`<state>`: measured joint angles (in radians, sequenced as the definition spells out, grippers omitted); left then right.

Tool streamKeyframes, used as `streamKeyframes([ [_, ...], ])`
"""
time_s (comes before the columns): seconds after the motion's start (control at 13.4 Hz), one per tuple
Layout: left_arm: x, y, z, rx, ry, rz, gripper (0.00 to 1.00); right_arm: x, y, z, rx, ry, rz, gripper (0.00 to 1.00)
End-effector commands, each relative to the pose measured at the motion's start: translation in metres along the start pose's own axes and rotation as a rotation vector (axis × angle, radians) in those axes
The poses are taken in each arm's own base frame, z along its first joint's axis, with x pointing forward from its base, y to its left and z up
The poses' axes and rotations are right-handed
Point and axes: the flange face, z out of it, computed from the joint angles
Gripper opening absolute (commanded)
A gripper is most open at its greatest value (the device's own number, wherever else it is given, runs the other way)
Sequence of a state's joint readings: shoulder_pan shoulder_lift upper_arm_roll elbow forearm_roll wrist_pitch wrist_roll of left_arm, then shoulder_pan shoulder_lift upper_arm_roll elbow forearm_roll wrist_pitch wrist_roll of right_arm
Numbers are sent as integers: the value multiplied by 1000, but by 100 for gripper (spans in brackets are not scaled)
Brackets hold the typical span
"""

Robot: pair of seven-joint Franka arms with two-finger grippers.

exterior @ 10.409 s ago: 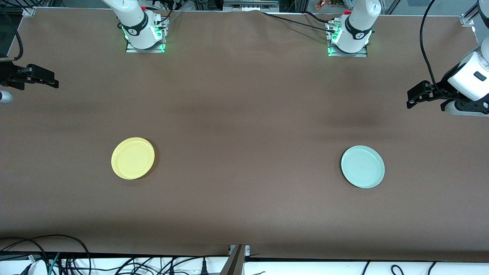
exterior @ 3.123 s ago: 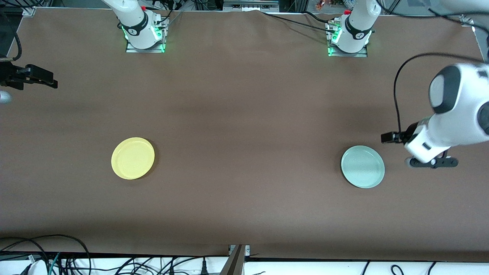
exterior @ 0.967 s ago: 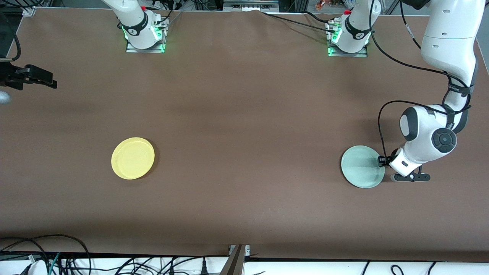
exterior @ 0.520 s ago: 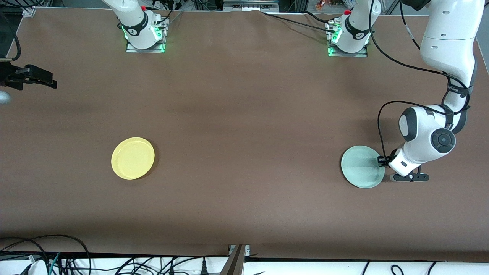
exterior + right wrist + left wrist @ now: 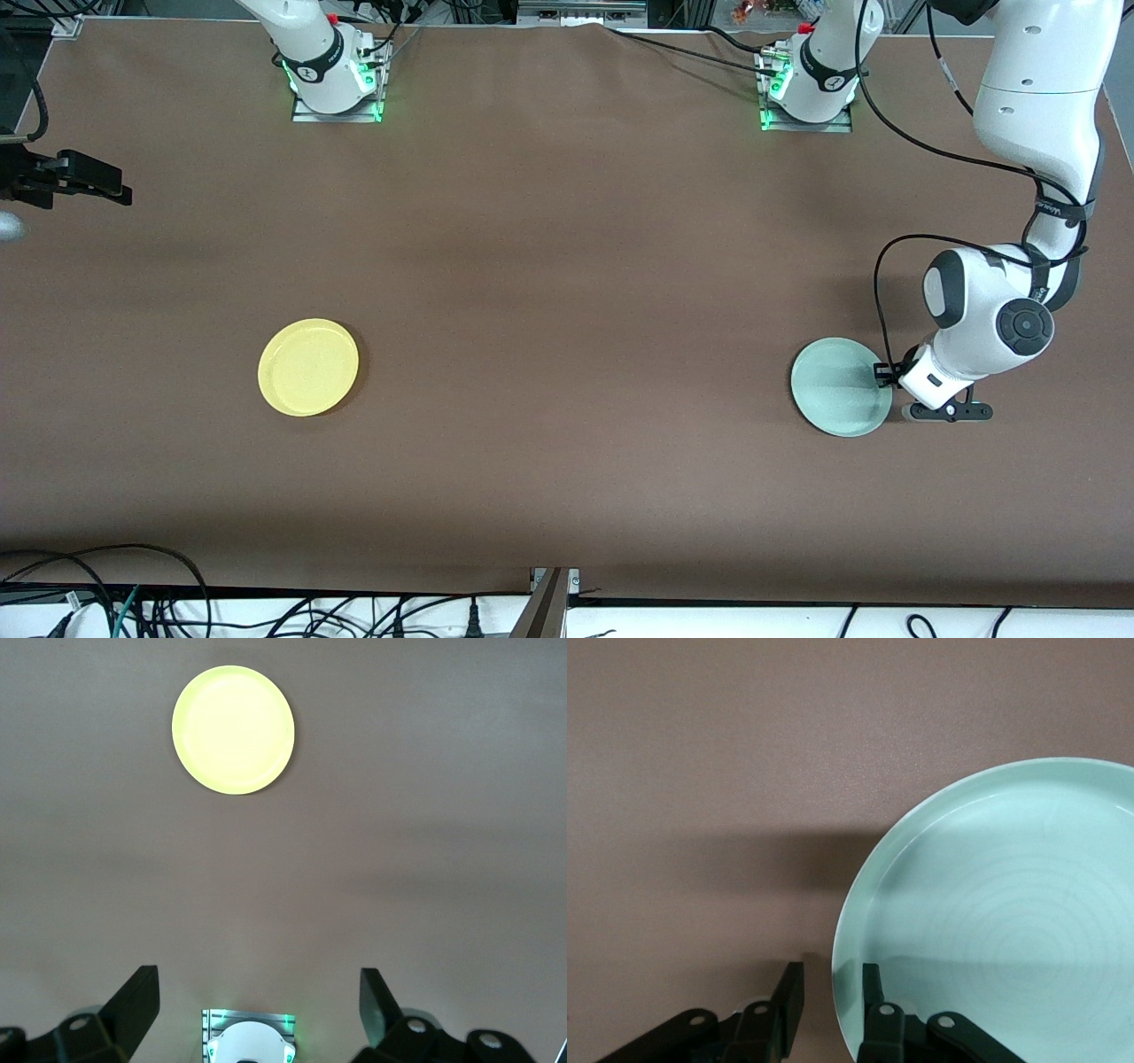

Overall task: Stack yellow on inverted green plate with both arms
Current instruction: 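Close the left gripper on the green plate's rim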

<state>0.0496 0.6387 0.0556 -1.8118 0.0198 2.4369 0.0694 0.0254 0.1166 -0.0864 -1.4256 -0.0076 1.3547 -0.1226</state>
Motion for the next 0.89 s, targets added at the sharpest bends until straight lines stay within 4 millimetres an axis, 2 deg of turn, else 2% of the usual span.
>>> streamKeyframes([
  [0.0,1,0,-2,-9,13,11,28,0,4,-3,-4,4,6,100],
  [0.45,1,3,-2,-9,11,18,0,1,4,-3,-4,3,6,100],
  [0.67,9,8,-12,5,28,45,0,1,4,-3,-4,3,6,100],
  [0.82,20,9,-27,36,60,144,0,1,4,-3,-4,3,6,100],
])
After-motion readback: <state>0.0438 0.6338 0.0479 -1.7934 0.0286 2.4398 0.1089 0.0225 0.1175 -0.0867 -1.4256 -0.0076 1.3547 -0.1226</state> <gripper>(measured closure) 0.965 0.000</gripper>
